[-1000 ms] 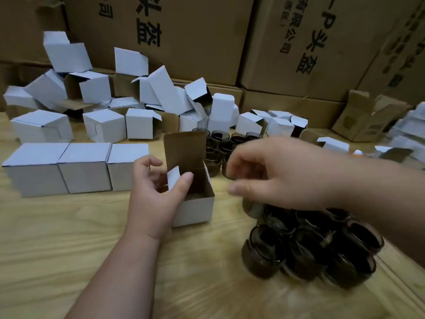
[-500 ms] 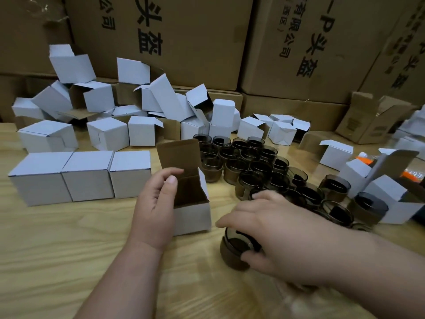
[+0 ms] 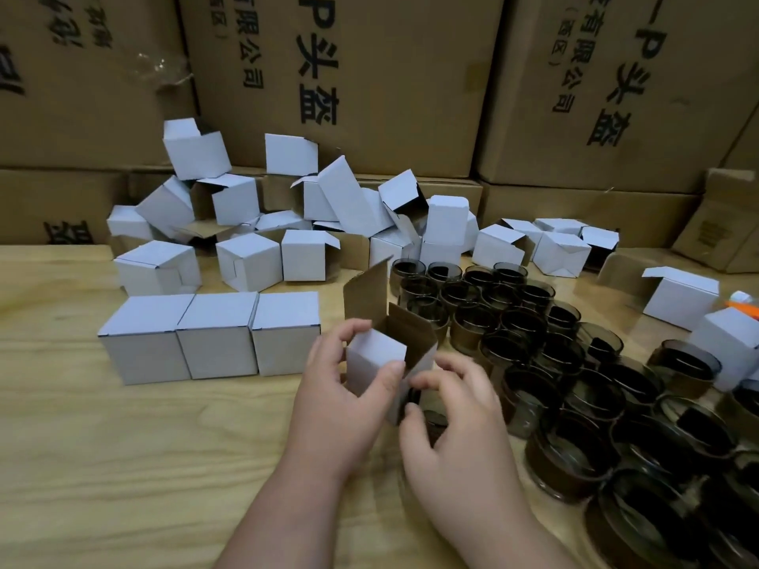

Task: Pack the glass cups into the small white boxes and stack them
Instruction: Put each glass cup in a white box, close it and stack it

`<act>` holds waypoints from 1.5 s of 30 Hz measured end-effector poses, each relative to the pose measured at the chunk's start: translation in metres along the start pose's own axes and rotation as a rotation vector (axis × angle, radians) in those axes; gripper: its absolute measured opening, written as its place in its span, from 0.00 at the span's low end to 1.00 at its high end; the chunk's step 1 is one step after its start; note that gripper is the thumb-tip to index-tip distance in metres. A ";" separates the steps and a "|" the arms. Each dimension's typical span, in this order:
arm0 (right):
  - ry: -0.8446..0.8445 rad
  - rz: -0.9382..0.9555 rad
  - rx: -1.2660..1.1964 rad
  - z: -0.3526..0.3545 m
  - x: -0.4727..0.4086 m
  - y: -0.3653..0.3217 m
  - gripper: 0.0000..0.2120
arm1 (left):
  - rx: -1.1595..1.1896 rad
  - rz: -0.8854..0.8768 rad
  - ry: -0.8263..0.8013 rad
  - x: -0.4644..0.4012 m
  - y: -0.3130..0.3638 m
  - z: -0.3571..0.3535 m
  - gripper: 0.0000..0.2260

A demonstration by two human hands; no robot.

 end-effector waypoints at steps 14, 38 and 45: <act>0.254 -0.140 -0.524 0.031 0.004 0.007 0.27 | -0.063 -0.011 -0.118 0.005 0.007 -0.008 0.24; 0.349 -0.023 -0.557 0.019 -0.015 0.005 0.22 | 0.316 -0.001 -0.173 0.002 0.000 -0.009 0.15; 0.358 -0.041 -0.549 0.017 -0.020 0.012 0.23 | 0.371 0.023 -0.166 0.001 0.002 -0.011 0.13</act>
Point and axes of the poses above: each hand's wrist, its own x-axis away from the middle knuckle, its own z-axis out of the back of the hand, y = z × x, the point moved 7 cm from there along -x, towards the middle knuckle, and after that the axes turned 8 degrees about -x, right-handed, at the moved point
